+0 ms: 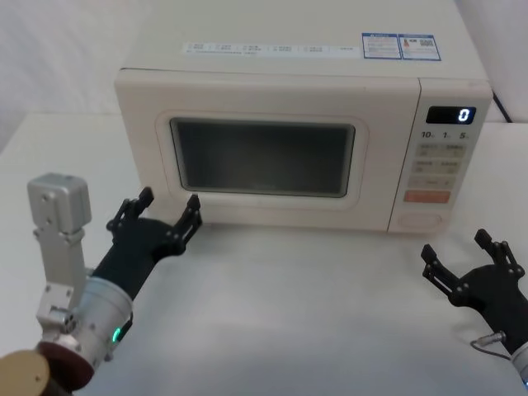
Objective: Press the button to open the microwave door with one hand; close the microwave door with the other hand.
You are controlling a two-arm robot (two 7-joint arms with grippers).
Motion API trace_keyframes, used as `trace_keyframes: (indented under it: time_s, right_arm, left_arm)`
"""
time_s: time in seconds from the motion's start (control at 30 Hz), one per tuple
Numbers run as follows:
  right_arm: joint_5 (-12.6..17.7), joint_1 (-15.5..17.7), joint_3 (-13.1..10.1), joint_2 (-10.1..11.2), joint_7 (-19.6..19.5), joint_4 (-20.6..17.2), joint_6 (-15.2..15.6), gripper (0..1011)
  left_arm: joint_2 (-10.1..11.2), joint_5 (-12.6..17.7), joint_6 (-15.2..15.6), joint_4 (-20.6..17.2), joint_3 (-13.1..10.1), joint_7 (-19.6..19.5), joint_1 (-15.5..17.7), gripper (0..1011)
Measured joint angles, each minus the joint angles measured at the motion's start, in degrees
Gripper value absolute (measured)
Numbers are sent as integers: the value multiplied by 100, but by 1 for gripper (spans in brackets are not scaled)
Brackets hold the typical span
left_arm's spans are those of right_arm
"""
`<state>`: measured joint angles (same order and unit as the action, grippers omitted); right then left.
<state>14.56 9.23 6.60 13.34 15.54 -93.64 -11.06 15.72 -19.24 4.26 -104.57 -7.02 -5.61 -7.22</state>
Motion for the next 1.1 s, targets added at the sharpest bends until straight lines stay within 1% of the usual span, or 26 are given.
trace_keyframes:
  time_s: [0.07, 0.13, 0.2, 0.23, 0.27, 0.3, 0.4, 1.1]
  right_arm:
    - [0, 0, 0, 0, 0, 0, 0, 1002]
    - [0, 0, 0, 0, 0, 0, 0, 1002]
    - [0, 0, 0, 0, 0, 0, 0, 1002]
    - [0, 0, 0, 0, 0, 0, 0, 1002]
    - [0, 0, 0, 0, 0, 0, 0, 1002]
    - [0, 0, 0, 0, 0, 0, 0, 1002]
    - [0, 0, 0, 0, 0, 0, 0, 1002]
    - [0, 0, 0, 0, 0, 0, 0, 1002]
  left_arm:
    - [-62, 22, -53, 55, 41, 14, -66, 851]
    - [-109, 47, -91, 112, 66, 15, -113, 885]
    - [-144, 65, -109, 159, 83, 14, -143, 946]
    - [-162, 73, -117, 183, 89, 12, -157, 946]
    - [-199, 90, -134, 231, 102, 9, -185, 986]
    - [-214, 97, -141, 248, 107, 8, -195, 1001]
    - [-276, 130, -167, 319, 129, 6, -241, 1001]
    - [-244, 115, -152, 286, 109, -6, -206, 1001]
